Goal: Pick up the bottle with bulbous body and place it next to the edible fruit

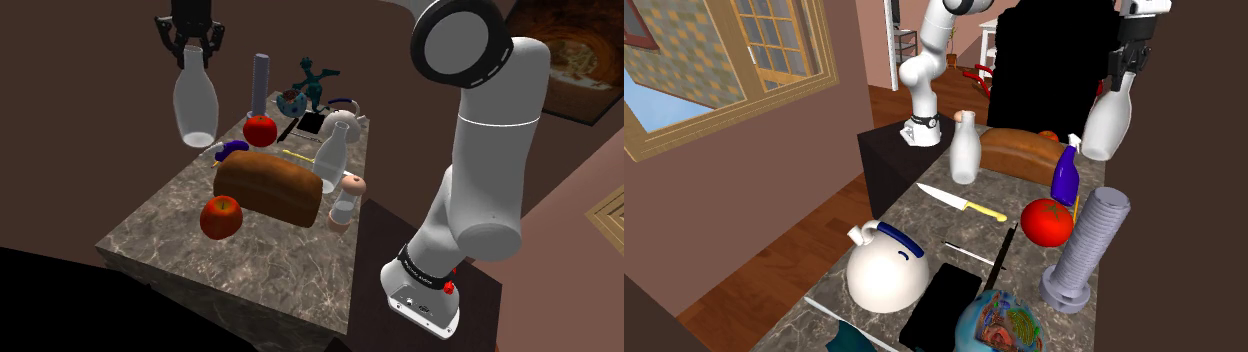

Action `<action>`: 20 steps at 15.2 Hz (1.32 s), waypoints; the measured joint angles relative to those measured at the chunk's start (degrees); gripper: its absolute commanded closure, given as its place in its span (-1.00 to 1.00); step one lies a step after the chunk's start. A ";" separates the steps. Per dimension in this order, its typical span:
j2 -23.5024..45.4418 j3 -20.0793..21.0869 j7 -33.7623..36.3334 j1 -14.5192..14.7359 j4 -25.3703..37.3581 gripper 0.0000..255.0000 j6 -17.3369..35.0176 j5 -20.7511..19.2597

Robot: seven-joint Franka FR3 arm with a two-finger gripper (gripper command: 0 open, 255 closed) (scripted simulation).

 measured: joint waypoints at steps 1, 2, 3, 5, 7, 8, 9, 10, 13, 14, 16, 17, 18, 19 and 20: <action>-0.25 0.00 0.09 0.03 -1.26 1.00 0.98 -0.04; -0.23 0.01 0.16 0.05 -2.05 1.00 1.80 -0.05; -0.41 0.00 0.19 0.03 -3.18 1.00 2.74 -0.07; -0.76 0.01 0.34 0.08 -5.16 1.00 4.37 -0.12; -0.83 0.00 0.42 0.07 -6.96 1.00 6.10 -0.15; -1.09 0.00 0.48 0.09 -8.08 1.00 6.95 -0.18; -1.16 0.00 0.51 0.08 -8.97 1.00 7.79 -0.19; -1.10 0.00 0.55 0.09 -9.54 1.00 8.42 -0.21; -1.10 0.04 0.85 0.20 -11.89 1.00 10.76 -0.29; -1.20 0.02 0.81 0.15 -12.77 1.00 11.54 -0.29; -0.99 0.03 0.98 0.20 -14.06 1.00 13.03 -0.33; -0.88 0.04 1.03 0.21 -14.62 1.00 13.71 -0.35; -0.77 0.04 1.03 0.19 -15.20 1.00 14.49 -0.34; -0.68 0.05 1.10 0.20 -15.80 1.00 15.23 -0.35; -0.49 0.05 1.12 0.18 -16.41 1.00 16.03 -0.35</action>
